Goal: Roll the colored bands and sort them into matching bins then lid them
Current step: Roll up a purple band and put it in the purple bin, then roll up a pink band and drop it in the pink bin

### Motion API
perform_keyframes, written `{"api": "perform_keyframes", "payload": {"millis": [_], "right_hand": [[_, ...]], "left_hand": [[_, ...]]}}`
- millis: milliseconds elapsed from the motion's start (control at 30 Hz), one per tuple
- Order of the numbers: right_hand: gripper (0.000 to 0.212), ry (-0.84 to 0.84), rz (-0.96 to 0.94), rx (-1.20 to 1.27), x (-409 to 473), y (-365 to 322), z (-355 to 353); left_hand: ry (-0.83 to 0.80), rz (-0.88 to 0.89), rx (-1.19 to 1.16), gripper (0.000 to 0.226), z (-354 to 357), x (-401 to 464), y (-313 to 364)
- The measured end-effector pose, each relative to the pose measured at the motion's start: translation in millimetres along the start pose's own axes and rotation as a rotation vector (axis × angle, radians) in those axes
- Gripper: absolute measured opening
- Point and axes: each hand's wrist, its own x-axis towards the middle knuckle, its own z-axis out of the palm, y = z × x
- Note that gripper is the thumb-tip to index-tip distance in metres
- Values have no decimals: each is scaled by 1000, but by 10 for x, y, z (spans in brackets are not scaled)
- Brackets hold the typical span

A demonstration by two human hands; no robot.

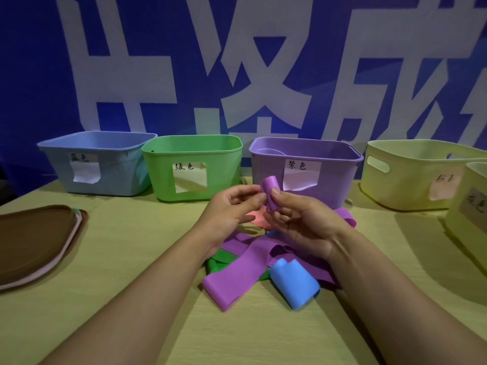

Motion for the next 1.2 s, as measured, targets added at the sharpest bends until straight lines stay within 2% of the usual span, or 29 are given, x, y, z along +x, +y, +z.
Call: {"api": "perform_keyframes", "payload": {"millis": [100,233,367,467,667,800,933,1200], "right_hand": [[11,46,-121,-13,12,-21,33],[18,220,-270,-35,11,-103,-39],[26,409,-507,-529,53,-174,-85],[24,422,-608,-691,133,-438,-73],[38,506,-527,-1151,391,-1058,-119],[36,520,-473,-1420,597,-1256,-111],[34,512,-379,-1507,853,-1330,-107],[44,475,-194,-1600,1286,-1263,-160]], "left_hand": [[59,22,12,20,78,-13,10],[172,110,107,13,219,66,70],[255,215,360,30,322,209,139],[289,233,454,39,333,323,146],[345,269,536,41,275,406,108],[358,280,562,41,181,416,62],[357,294,662,42,94,392,-4],[333,290,732,55,23,343,-90]]}}
